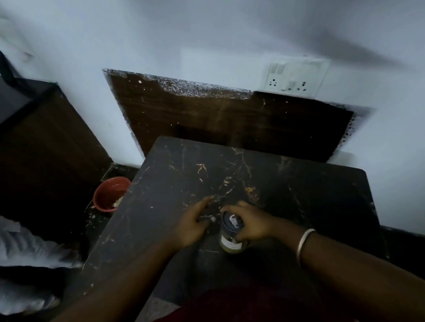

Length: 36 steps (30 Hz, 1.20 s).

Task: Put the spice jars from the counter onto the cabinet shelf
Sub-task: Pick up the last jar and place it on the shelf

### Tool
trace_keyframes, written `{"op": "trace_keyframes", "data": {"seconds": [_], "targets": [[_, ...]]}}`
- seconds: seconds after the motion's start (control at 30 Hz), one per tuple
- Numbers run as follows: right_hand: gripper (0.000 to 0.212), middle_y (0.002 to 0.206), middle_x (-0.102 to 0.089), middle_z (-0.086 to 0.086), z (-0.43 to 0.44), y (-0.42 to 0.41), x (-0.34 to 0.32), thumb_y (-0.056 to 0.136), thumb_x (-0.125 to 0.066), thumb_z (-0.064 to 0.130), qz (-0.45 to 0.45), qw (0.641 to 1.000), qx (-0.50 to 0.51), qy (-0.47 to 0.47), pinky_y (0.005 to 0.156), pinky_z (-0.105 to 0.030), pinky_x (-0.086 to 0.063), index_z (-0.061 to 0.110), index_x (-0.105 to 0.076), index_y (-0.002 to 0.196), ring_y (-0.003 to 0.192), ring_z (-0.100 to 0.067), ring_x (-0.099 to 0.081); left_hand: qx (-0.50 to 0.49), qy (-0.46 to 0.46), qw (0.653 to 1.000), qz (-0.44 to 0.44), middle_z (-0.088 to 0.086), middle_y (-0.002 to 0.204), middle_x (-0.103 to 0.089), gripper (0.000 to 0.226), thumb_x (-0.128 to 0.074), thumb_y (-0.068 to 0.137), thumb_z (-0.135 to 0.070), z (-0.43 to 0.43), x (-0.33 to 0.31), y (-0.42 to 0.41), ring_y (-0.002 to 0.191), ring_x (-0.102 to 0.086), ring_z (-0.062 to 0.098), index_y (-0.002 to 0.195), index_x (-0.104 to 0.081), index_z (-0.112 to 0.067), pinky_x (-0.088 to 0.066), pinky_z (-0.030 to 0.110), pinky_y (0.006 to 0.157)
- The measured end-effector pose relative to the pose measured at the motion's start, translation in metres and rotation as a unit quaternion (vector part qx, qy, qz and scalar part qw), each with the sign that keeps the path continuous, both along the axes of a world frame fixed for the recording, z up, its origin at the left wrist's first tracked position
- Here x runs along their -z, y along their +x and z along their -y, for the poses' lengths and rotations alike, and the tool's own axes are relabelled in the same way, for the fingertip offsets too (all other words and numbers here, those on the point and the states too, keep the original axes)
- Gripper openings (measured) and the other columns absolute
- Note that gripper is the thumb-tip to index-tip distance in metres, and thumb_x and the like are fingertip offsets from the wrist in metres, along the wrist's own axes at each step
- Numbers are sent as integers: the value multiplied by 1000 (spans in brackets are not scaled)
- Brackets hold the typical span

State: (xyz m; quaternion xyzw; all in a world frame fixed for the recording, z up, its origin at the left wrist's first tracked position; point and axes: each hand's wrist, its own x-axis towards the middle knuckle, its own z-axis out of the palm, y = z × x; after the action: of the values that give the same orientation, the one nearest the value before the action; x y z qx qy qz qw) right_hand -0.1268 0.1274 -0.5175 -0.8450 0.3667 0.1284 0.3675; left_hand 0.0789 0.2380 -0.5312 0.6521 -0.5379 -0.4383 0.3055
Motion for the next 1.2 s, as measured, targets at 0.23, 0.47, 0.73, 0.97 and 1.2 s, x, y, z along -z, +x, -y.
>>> {"op": "trace_keyframes", "data": {"seconds": [0.23,0.47,0.73,0.97,1.2], "targets": [[72,128,-63,14,11,-72,-153,70,-88,35,240,954,125,129,83,-32,-63,47,-51,130,113,-11,-68,94,-76,973,-198,10,139,-65,46,-38,111,-40,26,-105,-63,124,-66,29,152,-50,-25,-56,41,102],[51,124,-64,4,-38,-89,-221,71,-80,49,534,790,301,23,75,-20,-58,36,-62,117,105,-4,-68,14,-221,921,-319,14,154,-53,51,-51,97,-57,29,-207,-121,135,-59,38,146,-48,-45,-51,59,109],[72,115,-68,-3,-67,-78,-237,71,-74,71,646,689,327,32,77,-29,-61,22,-57,121,99,-18,-71,40,-217,892,-395,6,137,-66,46,-47,99,-49,24,-233,-142,121,-67,23,143,-54,-38,-57,39,97],[72,114,-68,-7,-73,-76,-245,74,-73,66,649,684,333,22,77,-29,-61,15,-56,123,97,-18,-72,36,-209,888,-407,15,144,-62,49,-45,100,-51,20,-234,-144,128,-63,32,146,-53,-34,-49,57,109],[37,117,-68,-17,-74,-76,-246,94,-64,35,646,684,339,25,77,-29,-61,12,-56,123,96,-19,-72,42,-193,889,-413,22,147,-58,55,-39,105,-47,19,-234,-143,130,-62,34,155,-43,-25,-49,55,110]]}}
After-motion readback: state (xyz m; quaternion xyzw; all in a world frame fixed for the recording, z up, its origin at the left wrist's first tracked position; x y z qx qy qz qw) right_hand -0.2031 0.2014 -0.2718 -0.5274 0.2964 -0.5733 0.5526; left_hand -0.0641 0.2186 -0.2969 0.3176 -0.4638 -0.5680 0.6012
